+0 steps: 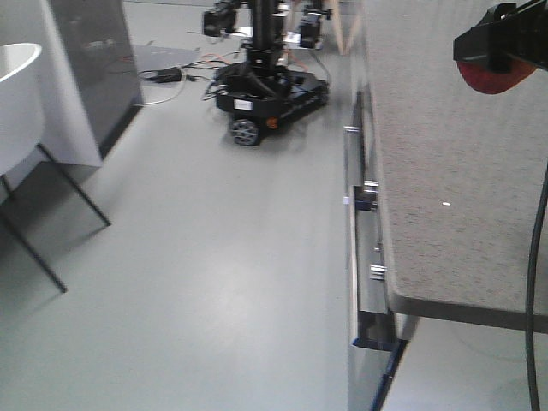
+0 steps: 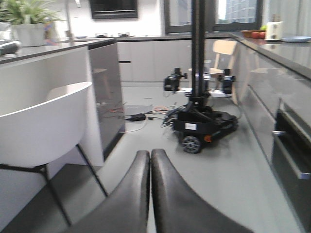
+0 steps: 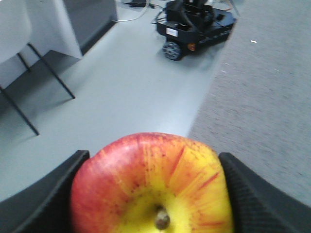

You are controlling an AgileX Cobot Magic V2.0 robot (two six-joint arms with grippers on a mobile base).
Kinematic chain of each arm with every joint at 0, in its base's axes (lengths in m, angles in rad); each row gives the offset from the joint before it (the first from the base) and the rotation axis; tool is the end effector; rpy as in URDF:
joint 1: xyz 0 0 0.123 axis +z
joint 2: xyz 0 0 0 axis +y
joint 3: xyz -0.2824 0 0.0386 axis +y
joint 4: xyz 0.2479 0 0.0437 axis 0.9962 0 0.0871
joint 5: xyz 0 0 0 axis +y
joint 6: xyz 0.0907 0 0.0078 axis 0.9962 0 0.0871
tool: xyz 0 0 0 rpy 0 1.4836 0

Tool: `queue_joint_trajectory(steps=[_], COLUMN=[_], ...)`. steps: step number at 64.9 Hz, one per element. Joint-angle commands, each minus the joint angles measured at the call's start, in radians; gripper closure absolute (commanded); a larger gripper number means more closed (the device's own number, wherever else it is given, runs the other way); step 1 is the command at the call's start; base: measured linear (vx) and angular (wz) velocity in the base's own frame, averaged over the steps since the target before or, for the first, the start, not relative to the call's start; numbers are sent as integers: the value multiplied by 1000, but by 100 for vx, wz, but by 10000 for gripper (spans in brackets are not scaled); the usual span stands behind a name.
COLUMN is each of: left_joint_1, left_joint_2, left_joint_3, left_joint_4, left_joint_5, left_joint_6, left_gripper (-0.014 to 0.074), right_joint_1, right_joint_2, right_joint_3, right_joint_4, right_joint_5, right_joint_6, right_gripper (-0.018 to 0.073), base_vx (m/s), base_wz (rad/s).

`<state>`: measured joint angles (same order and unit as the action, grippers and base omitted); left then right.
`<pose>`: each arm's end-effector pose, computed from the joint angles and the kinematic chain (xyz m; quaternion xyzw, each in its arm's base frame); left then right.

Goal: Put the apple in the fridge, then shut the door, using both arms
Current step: 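Turn the base away from the counter holding the apple in the right gripper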

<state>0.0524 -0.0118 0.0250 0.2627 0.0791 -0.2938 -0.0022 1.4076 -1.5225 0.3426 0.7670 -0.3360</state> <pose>0.0565 0.0049 0.1983 -0.0371 0.7070 0.0145 0.7061 0.3096 0.0206 0.4345 -0.0936 0.8597 0.0806 0.4956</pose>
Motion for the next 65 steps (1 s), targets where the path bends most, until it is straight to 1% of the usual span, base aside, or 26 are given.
queue_joint_trajectory(steps=[1, 37, 65], left_joint_1=[-3, -3, -3], left_joint_2=[-16, -16, -16], left_joint_3=[28, 28, 28], left_joint_4=[-1, -1, -1], left_joint_5=[-71, -71, -71], left_joint_6=[-9, -9, -9], left_gripper=[602, 602, 602], right_joint_1=[-7, -7, -7], right_joint_2=[-35, -35, -35], right_joint_3=[-32, -32, -32], right_joint_4=[21, 21, 22], right_joint_5=[-71, -71, -71], right_joint_6=[-1, -1, -2], right_gripper=[475, 475, 475], base_vx=[-4, -5, -4], base_wz=[46, 51, 29])
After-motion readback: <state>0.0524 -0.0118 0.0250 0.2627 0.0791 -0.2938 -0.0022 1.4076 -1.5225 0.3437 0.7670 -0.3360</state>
